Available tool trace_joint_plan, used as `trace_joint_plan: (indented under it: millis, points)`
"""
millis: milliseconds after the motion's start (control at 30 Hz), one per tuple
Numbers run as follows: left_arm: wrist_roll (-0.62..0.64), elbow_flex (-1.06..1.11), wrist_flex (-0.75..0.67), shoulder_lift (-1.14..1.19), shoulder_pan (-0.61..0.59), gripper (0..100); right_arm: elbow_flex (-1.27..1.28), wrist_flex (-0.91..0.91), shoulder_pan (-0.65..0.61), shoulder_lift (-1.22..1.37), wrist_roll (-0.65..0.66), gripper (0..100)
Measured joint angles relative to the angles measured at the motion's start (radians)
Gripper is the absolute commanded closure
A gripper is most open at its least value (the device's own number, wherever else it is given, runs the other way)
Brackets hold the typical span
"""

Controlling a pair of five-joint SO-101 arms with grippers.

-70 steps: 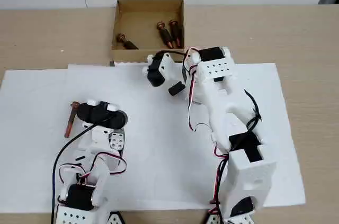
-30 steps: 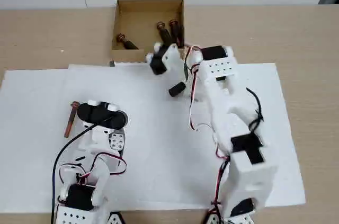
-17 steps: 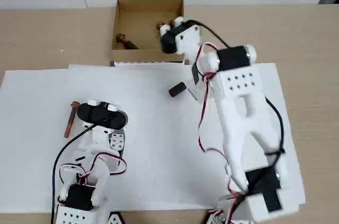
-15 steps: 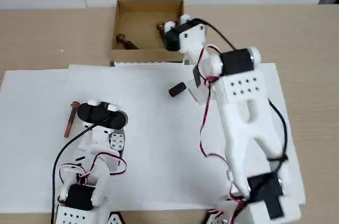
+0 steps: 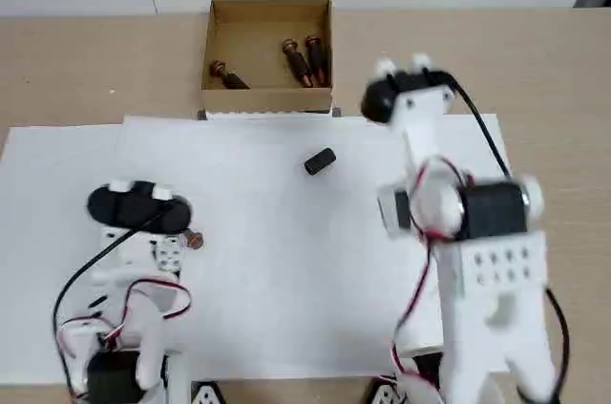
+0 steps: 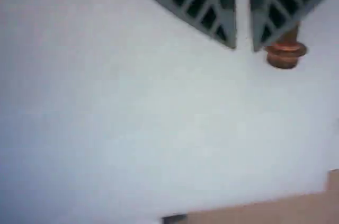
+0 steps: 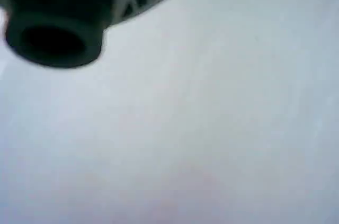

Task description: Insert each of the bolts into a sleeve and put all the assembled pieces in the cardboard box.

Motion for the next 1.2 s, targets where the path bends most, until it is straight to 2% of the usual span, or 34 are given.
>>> trace_joint_plan:
  millis: [133,300,467,633,833,1200]
  points:
    - [-0.012,-0.101,0.072,0.003,-0.026,99,0.163,-0.015,0.046,-0.155,0.0,99.2]
    - [-0.012,-0.272,0.11,0.18,-0.031,99,0.299,-0.054,0.106,-0.288,0.0,99.2]
    - [0.015,-0.545,0.129,0.502,-0.031,99,0.356,-0.057,0.144,-0.359,0.0,99.2]
    - [0.037,-0.819,0.241,0.868,-0.031,99,0.373,-0.057,0.203,-0.384,0.0,99.2]
    - [0.032,-1.01,0.35,1.22,-0.12,99,0.373,-0.057,0.255,-0.41,0.0,99.2]
    - [-0.189,-1.166,0.454,1.68,-0.279,99,0.373,-0.057,0.331,-0.439,0.0,99.2]
